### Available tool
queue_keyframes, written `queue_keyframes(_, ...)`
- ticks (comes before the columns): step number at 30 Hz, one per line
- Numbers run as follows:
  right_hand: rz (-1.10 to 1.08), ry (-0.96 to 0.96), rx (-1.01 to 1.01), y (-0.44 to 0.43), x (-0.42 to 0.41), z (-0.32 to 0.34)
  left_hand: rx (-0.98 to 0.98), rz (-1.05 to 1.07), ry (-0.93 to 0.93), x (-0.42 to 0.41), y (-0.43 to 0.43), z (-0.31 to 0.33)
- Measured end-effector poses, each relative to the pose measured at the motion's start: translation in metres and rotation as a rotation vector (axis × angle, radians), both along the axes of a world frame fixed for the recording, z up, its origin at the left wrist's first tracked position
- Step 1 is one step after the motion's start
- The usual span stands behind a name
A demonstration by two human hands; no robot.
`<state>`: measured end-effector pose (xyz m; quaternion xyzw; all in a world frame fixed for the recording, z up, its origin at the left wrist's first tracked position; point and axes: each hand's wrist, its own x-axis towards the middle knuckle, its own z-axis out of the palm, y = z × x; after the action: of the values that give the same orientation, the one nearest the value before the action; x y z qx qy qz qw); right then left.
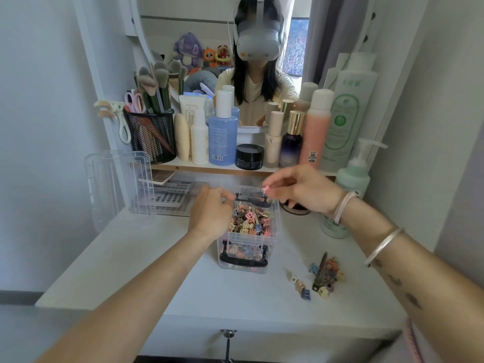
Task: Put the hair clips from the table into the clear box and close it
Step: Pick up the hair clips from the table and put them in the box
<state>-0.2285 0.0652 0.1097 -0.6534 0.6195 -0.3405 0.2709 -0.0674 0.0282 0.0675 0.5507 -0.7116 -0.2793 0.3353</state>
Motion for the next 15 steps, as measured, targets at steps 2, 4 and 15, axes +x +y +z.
queue_keyframes(2, 0.013, 0.195, 0.022, -0.001, 0.004, -0.001, -0.004, -0.004, 0.001, 0.001, 0.001, 0.0)
queue_keyframes(4, -0.066, 0.396, 0.051, 0.005, -0.002, -0.003, -0.007, -0.011, -0.004, 0.002, 0.003, 0.0)
queue_keyframes(15, 0.037, 0.443, 0.764, 0.059, -0.049, -0.037, -0.009, -0.013, -0.007, 0.008, 0.017, -0.003)
